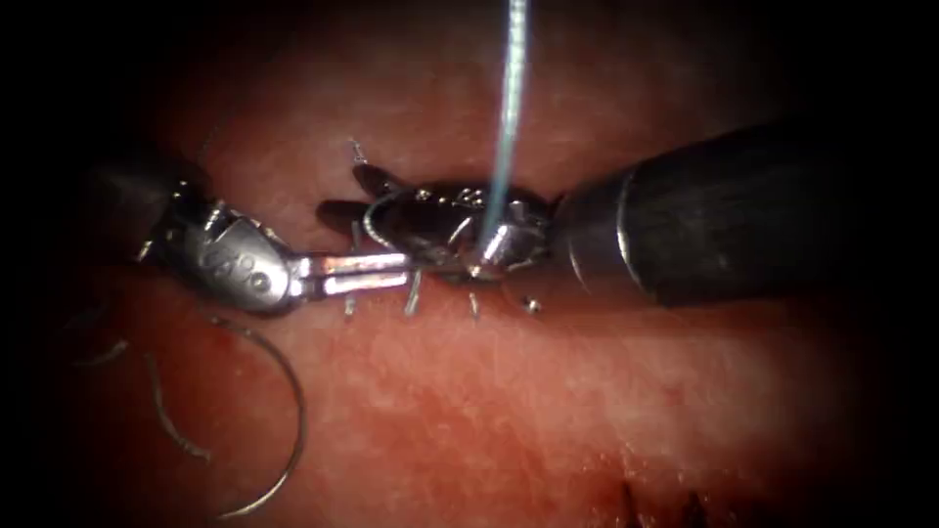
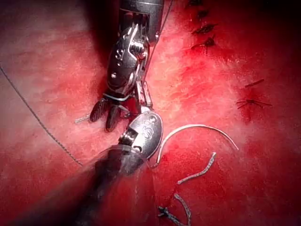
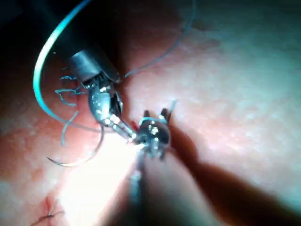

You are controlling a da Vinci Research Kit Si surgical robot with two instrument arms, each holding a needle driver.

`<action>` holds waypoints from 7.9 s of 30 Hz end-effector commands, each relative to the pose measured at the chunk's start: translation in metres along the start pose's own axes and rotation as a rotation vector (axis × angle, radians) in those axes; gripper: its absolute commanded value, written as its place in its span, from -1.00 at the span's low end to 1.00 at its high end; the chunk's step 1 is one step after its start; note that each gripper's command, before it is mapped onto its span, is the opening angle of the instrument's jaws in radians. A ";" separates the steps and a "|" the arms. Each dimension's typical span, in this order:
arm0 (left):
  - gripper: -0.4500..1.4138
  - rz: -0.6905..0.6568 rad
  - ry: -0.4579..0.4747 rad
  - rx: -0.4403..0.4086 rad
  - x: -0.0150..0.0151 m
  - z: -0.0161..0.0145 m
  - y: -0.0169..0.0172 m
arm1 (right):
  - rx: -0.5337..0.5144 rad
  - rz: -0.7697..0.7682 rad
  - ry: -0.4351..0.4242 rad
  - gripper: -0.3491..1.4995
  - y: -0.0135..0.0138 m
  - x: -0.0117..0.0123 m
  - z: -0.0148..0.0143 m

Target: Wound Closure

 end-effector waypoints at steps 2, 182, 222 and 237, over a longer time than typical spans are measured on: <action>-1.00 -0.006 -0.001 -0.002 -0.0007 0.0000 0.0012 | -0.017 -0.015 0.003 -0.31 -0.0005 -0.0007 0.0003; -1.00 0.061 -0.116 0.092 0.0042 0.0082 -0.0134 | 0.055 -0.178 0.336 0.64 -0.0062 -0.0076 -0.0200; -1.00 0.015 -0.052 -0.005 0.0152 0.0084 -0.0056 | 0.075 -0.046 0.213 0.64 0.0017 -0.0043 -0.0077; -1.00 0.018 -0.056 -0.017 0.0153 0.0090 -0.0047 | 0.078 -0.043 0.214 0.58 0.0012 -0.0035 -0.0061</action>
